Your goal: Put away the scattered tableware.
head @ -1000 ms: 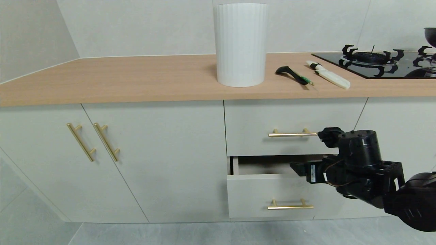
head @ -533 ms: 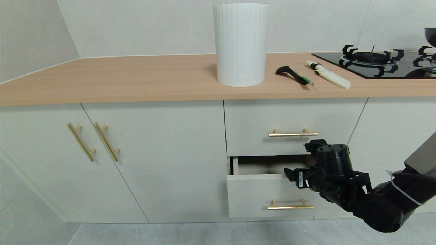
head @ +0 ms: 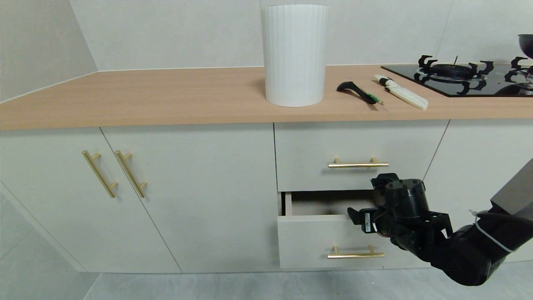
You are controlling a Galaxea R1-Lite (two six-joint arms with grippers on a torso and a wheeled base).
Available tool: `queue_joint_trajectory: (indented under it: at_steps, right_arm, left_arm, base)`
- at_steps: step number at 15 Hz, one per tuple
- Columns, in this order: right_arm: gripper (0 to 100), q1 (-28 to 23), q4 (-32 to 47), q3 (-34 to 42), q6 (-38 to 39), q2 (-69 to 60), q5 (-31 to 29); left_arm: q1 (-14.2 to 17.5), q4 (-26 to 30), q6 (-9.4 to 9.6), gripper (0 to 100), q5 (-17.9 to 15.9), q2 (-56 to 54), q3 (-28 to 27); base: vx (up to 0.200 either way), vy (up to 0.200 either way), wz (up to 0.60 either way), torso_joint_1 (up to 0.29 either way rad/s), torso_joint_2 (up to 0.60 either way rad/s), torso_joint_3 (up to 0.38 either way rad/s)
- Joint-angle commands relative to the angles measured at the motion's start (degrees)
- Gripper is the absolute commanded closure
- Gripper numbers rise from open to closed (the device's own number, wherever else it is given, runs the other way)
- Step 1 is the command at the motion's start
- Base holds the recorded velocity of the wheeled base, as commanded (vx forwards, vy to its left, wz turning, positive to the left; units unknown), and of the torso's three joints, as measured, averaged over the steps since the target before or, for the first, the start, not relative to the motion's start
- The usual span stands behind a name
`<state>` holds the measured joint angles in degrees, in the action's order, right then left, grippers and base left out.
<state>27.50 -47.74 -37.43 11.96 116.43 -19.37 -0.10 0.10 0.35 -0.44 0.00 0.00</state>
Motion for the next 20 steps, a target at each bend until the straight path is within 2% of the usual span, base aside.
queue_joint_trajectory:
  at_steps: [1, 5, 13, 20]
  right_arm:
    - [0, 0.01, 2.3, 0.16, -0.01, -1.65, 0.3]
    - [0, 0.1, 8.01, 0.25, -0.09, -4.55, 1.09]
    - [0, 1.59, 27.52, -0.46, -0.53, -13.42, 8.12]
    - [0, 5.37, 41.5, 0.07, -6.25, -18.17, 8.38]
  left_arm:
    - [0.01, -0.01, 0.0, 0, 0.0, 0.09, 0.0]
    - [0.01, -0.01, 0.0, 0, 0.0, 0.09, 0.0]
    - [0.01, -0.01, 0.0, 0, 0.0, 0.09, 0.0]
    - [0.01, -0.01, 0.0, 0, 0.0, 0.09, 0.0]
  base:
    - [0.0, 0.0, 0.0, 0.0, 0.0, 0.0]
    - [0.0, 0.0, 0.0, 0.0, 0.0, 0.0]
    - [0.0, 0.0, 0.0, 0.0, 0.0, 0.0]
    - [0.0, 0.0, 0.0, 0.0, 0.0, 0.0]
